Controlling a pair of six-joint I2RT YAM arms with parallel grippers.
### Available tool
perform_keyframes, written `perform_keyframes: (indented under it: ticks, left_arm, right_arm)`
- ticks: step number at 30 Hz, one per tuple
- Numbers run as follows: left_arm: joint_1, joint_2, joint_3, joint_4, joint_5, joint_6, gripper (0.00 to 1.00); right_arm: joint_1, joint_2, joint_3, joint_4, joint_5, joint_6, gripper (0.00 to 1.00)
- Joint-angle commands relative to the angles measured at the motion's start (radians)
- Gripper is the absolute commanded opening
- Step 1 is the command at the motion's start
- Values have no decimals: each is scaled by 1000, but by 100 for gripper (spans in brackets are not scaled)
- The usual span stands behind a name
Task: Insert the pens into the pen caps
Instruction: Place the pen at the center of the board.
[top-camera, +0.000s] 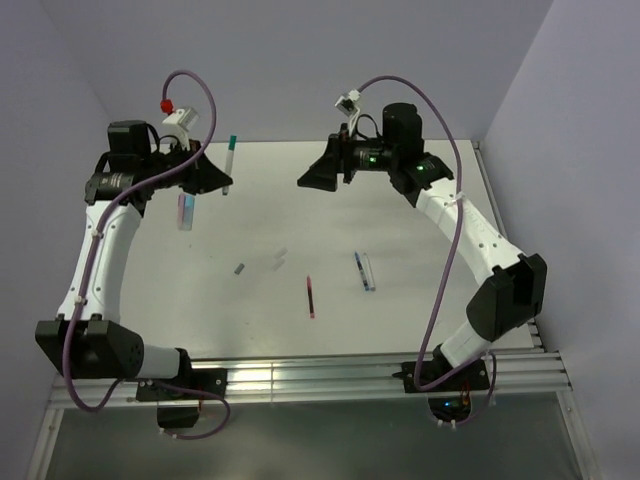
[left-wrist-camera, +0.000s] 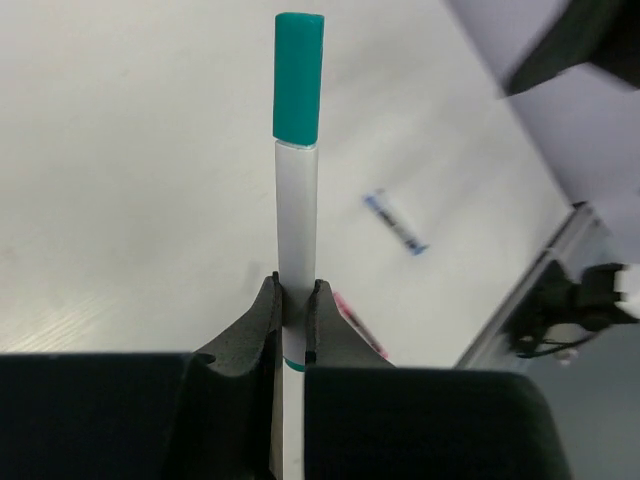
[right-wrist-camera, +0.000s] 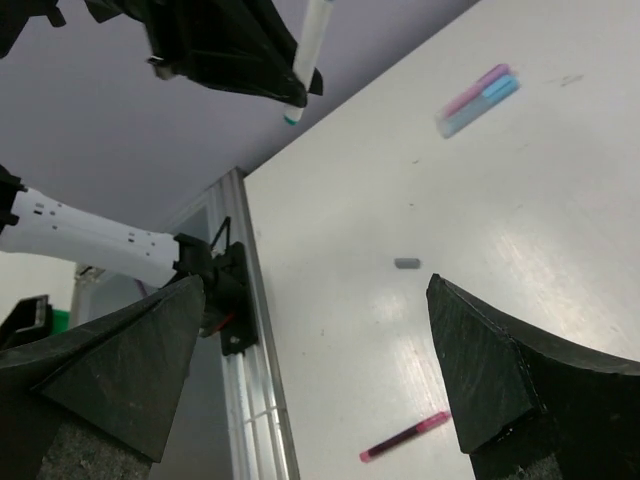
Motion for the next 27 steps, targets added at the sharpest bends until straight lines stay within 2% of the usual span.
perform_keyframes:
  ticks: [1,6,10,15,18,22,27]
  left_arm:
    - [31,47,27,-163,-159,209,0]
    - [132,139,26,-169,-191,259,0]
    - [141,204,-31,-96,-281,207,0]
    - [146,282,-114,2,-482,133,1]
    - [149,323,-132,59,-537,92,2]
    - [150,382,-140,136,-603,52,2]
    - [149,512,-66,130,-657,23,4]
  right_arm:
    - [-38,-69,1,-62,35,-91,100]
    - [-59,-77,-2,-79,45,-109,100]
    - [-61,-77,-13,-80,55,-115,100]
    - [-62,-78,-17,-80,49,-114,100]
    - [-62,-74,-20,-80,43,-114,100]
    - [-62,-60,-13,-79,34,-102,100]
    - [-62,-51,-3,-79,31,-100,100]
